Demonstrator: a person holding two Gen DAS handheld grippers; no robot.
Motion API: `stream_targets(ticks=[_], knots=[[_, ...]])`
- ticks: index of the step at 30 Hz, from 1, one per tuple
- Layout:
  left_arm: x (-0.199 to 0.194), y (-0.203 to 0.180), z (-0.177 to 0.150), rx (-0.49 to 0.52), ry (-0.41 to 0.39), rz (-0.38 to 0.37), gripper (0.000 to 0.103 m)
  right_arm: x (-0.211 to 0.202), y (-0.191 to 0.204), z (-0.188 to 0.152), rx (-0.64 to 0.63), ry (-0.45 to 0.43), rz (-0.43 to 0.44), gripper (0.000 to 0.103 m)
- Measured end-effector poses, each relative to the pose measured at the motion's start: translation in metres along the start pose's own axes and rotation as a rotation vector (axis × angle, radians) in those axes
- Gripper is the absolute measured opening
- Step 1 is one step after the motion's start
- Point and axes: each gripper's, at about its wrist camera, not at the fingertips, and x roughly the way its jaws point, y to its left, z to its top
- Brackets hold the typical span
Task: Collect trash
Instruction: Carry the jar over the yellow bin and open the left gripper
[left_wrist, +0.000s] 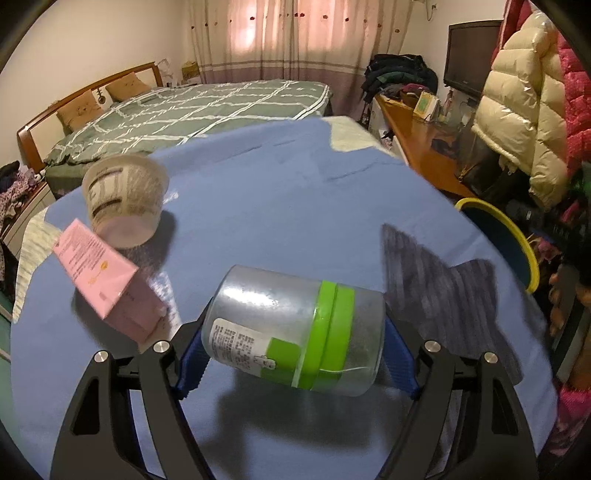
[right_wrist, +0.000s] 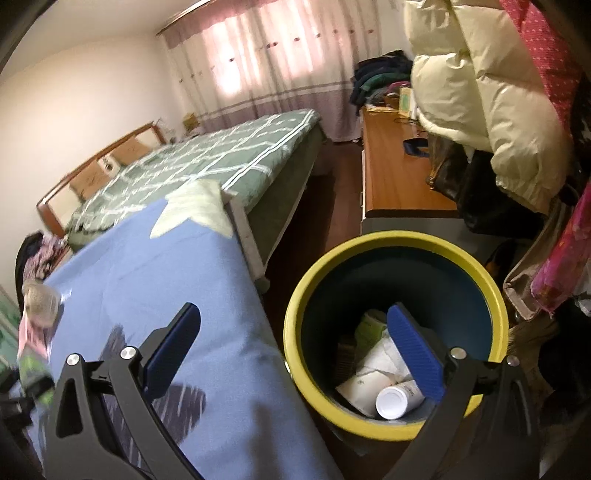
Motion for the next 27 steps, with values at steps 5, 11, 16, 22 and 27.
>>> stream_targets(ticks=[5, 11, 16, 22, 27], knots=[[0.001, -0.04, 0.019, 0.064, -0.01, -0.036, 0.078, -0.026, -0.012, -0.007, -0.056, -0.028, -0.02, 0.096], [0.022, -0.11, 0.05, 0.161, -0.002, -0.116, 0.078, -0.068, -0.053, -0.015, -0.059, -0.056, -0.016, 0.096], [0.046, -0.18, 0.079, 0.242, 0.006, -0.189, 0.078, -0.093, -0.09, -0.023, -0.033, -0.073, -0.056, 0.096], [0.075, -0.265, 0.098, 0.321, 0.04, -0.258, 0.078, -0.097, -0.12, -0.028, 0.007, -0.076, -0.088, 0.096], [0.108, -0.308, 0.107, 0.329, 0.101, -0.273, 0.078, -0.1, -0.134, -0.029, 0.021, -0.078, -0.087, 0.096]])
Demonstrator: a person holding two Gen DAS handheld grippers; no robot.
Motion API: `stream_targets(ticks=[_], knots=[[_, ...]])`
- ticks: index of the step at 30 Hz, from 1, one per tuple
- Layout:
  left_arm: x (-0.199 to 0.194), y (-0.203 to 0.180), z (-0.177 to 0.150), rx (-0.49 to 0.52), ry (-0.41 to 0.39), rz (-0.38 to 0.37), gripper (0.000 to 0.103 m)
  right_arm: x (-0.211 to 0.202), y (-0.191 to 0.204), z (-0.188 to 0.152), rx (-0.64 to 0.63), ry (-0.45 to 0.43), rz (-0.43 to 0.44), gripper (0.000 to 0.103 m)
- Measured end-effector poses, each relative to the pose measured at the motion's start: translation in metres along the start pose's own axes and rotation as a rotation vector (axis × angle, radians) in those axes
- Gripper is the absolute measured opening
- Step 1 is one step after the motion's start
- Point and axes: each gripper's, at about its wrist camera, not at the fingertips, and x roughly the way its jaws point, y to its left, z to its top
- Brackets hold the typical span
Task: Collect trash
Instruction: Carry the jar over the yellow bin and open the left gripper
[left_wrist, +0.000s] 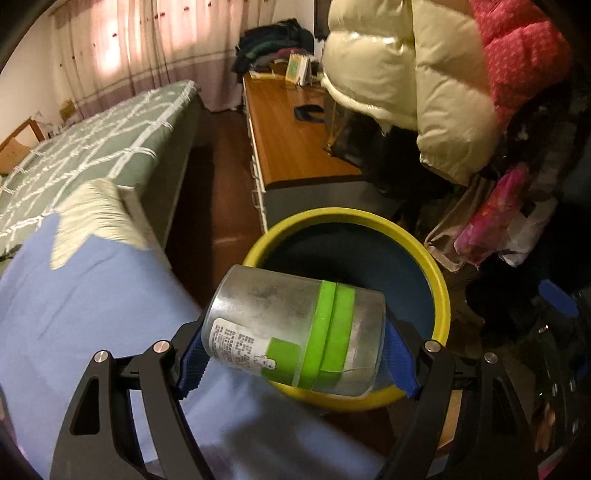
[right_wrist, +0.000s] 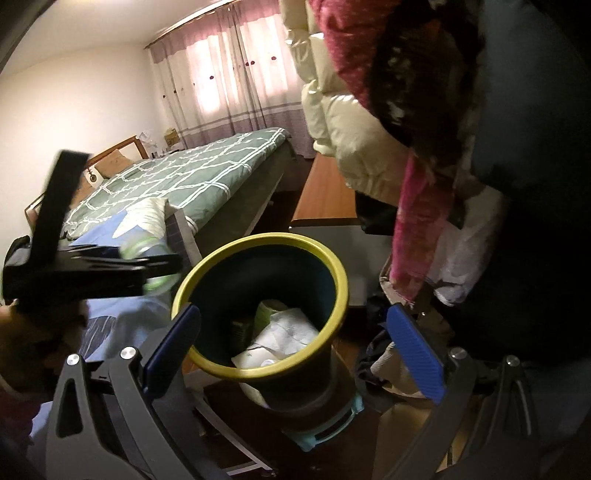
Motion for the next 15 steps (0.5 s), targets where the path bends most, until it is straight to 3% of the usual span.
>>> stream_targets(ticks=[8, 9, 10, 15], knots=[[0.031, -0.009, 0.014, -0.027, 0.027, -0.001, 0.082, 0.004, -0.013, -0.002, 0.027, 0.016, -0.005, 0.096], [0.029, -0.006, 0.013, -0.032, 0.022, 0.001, 0.094, 0.004, -0.012, -0.002, 0.026, 0.019, -0.003, 0.096], [0.022, -0.004, 0.012, -0.046, -0.006, 0.008, 0.098, 0.005, -0.009, -0.003, 0.024, 0.02, 0.0, 0.096], [-0.026, 0.018, 0.001, -0.083, -0.105, 0.04, 0.098, 0.009, 0.007, -0.003, -0.005, 0.036, 0.021, 0.096]])
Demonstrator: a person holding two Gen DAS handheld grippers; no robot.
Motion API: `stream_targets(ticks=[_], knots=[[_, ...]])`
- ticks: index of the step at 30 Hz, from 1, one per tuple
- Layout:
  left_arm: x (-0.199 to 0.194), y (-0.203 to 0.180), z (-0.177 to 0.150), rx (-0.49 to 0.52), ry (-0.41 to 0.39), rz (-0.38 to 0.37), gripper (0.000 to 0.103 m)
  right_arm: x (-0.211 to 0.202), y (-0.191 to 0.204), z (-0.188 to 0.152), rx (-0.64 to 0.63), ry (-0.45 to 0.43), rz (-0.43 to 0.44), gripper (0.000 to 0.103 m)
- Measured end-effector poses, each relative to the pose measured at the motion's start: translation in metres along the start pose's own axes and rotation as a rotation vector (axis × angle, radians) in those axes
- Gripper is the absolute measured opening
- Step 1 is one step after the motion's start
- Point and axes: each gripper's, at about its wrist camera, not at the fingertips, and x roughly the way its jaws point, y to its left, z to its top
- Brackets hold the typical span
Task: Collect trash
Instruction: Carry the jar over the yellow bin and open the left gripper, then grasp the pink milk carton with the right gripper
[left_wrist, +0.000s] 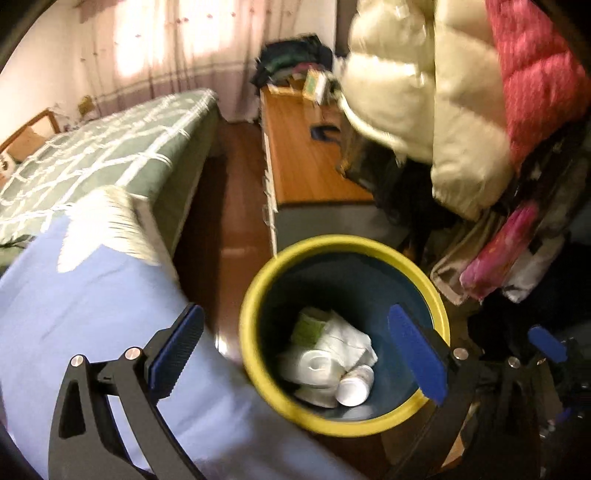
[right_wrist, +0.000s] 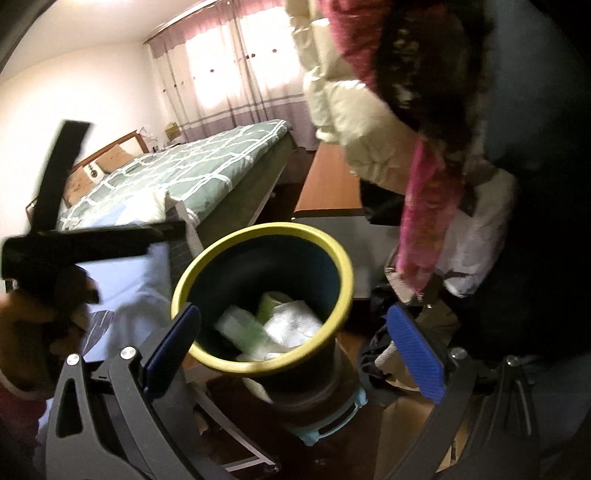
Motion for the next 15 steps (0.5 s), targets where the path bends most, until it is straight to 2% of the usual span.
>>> stream_targets(ticks=[4, 8, 11, 15], knots=[[-0.064, 0.041, -0.018, -0.092, -0.117, 0.027, 0.098, 0.005, 0.022, 0.001, -0.028, 0.012, 0.04, 0.096], [-0.127, 0.094, -0.053, -0.19, -0.218, 0.122, 0.098, 0.014, 0.055, 0.001, -0.078, 0.035, 0.095, 0.096], [-0.174, 0.141, -0.09, -0.278, -0.278, 0.222, 0.098, 0.018, 0.086, 0.001, -0.139, 0.047, 0.131, 0.096], [-0.227, 0.202, -0.141, -0.378, -0.329, 0.404, 0.098, 0.02, 0.135, -0.003, -0.217, 0.061, 0.193, 0.096]])
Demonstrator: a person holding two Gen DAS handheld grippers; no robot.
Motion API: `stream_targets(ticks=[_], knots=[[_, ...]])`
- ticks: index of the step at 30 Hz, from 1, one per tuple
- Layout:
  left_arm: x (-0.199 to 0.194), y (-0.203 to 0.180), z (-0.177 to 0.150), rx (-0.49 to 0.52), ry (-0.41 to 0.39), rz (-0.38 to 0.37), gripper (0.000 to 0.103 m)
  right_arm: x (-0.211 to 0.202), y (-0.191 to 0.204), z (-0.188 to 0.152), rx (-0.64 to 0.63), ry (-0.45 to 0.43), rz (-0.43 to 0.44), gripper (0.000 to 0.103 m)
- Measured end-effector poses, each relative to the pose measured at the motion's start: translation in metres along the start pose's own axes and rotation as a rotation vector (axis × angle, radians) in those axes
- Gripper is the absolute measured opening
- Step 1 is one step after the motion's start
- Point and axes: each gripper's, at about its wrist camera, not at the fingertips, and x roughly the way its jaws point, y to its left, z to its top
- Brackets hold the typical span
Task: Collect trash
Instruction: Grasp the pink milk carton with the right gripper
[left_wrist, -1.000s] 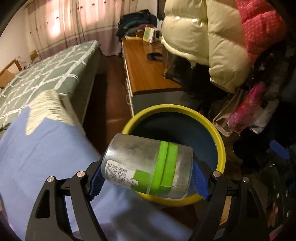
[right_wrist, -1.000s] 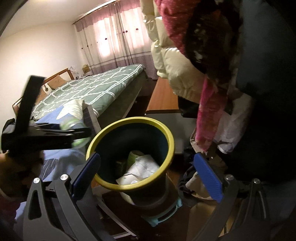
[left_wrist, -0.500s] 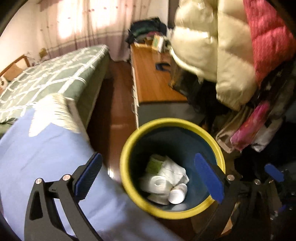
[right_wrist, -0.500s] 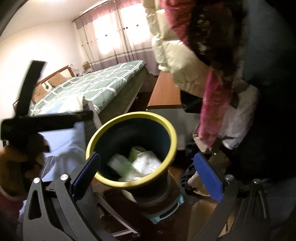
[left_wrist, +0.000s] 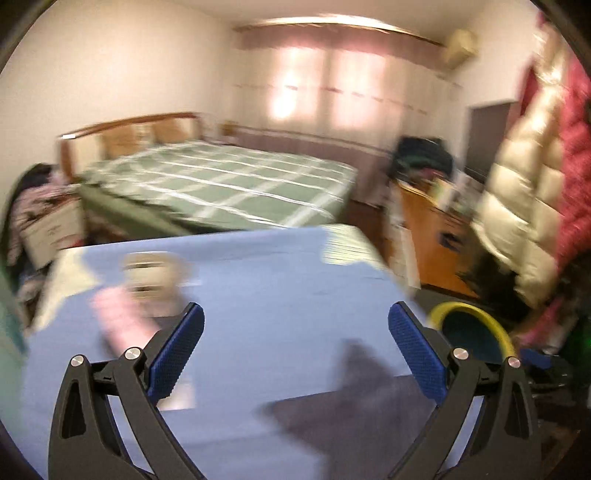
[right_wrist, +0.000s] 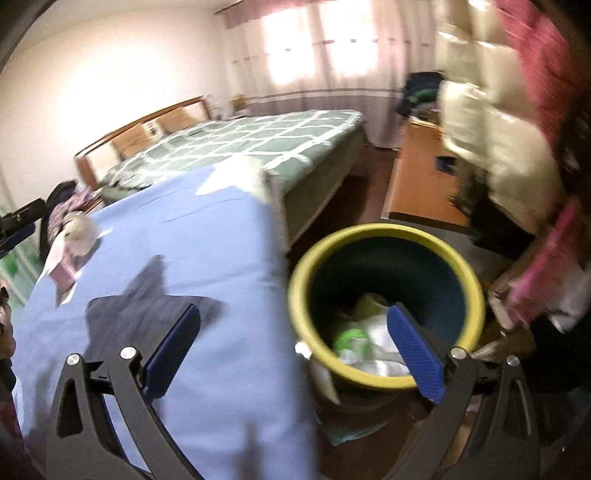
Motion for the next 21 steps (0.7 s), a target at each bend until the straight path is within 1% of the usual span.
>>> stream_targets(ticks=[4, 5, 6, 9, 11, 13, 15, 18, 19, 21], knots=[[-0.013, 0.084, -0.008, -0.099, -0.011, 0.136, 0.098, 0.009, 0.048, 0.011, -0.077, 0.009, 0.059, 0.096], [-0.015, 0.099, -0.01, -0.115, -0.014, 0.162, 0.098, 0.012, 0.061, 0.014, -0.095, 0.009, 0.078, 0.096], [-0.016, 0.121, -0.014, -0.135, -0.018, 0.214, 0.098, 0.016, 0.077, 0.018, -0.121, 0.007, 0.102, 0.096], [-0.015, 0.168, -0.025, -0.179, -0.017, 0.336, 0.098, 0.027, 0.123, 0.03, -0.198, 0.022, 0.179, 0.096], [-0.013, 0.195, -0.035, -0.219, 0.0, 0.385, 0.098, 0.034, 0.151, 0.035, -0.245, 0.023, 0.23, 0.096], [-0.012, 0.218, -0.044, -0.273, 0.023, 0.404, 0.098, 0.041, 0.185, 0.04, -0.308, 0.028, 0.283, 0.096], [-0.012, 0.233, -0.049, -0.313, 0.035, 0.432, 0.098, 0.049, 0.221, 0.042, -0.366, 0.041, 0.348, 0.096], [-0.017, 0.243, -0.055, -0.331, 0.028, 0.456, 0.098, 0.06, 0.262, 0.042, -0.421, 0.062, 0.41, 0.096], [-0.02, 0.245, -0.055, -0.325, 0.017, 0.477, 0.098, 0.066, 0.277, 0.041, -0.441, 0.07, 0.431, 0.096], [-0.024, 0.247, -0.058, -0.316, 0.006, 0.5, 0.098, 0.078, 0.299, 0.04, -0.475, 0.093, 0.447, 0.096]])
